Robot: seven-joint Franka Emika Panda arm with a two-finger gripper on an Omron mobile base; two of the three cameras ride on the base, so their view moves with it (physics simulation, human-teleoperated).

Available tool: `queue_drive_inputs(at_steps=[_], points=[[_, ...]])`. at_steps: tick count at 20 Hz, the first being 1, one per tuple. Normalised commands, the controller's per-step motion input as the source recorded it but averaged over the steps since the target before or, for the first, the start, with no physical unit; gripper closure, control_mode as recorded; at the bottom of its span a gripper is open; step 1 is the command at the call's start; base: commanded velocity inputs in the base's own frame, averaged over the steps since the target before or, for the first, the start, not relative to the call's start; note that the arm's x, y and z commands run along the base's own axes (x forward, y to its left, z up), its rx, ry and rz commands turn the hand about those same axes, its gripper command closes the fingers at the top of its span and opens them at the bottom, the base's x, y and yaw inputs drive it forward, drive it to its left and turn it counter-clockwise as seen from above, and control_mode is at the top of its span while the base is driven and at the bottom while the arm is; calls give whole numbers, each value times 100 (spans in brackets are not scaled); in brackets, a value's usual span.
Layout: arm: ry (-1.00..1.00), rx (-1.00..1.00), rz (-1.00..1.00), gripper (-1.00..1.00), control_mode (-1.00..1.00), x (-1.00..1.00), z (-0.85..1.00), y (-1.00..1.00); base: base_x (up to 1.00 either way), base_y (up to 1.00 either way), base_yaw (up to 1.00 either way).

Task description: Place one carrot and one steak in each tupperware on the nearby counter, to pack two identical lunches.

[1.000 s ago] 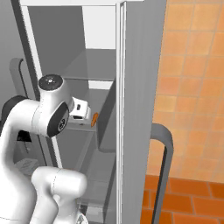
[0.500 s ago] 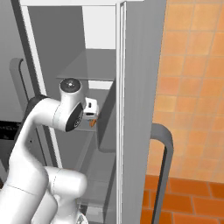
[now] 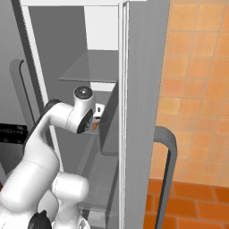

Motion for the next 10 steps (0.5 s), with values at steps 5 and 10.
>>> queue_drive_inputs(at_steps=[5,10], points=[[2,0,0,-100,-100,54,-32,0,0,0,0],[2,0,0,-100,-100,47,-19,7,0,0,0]])
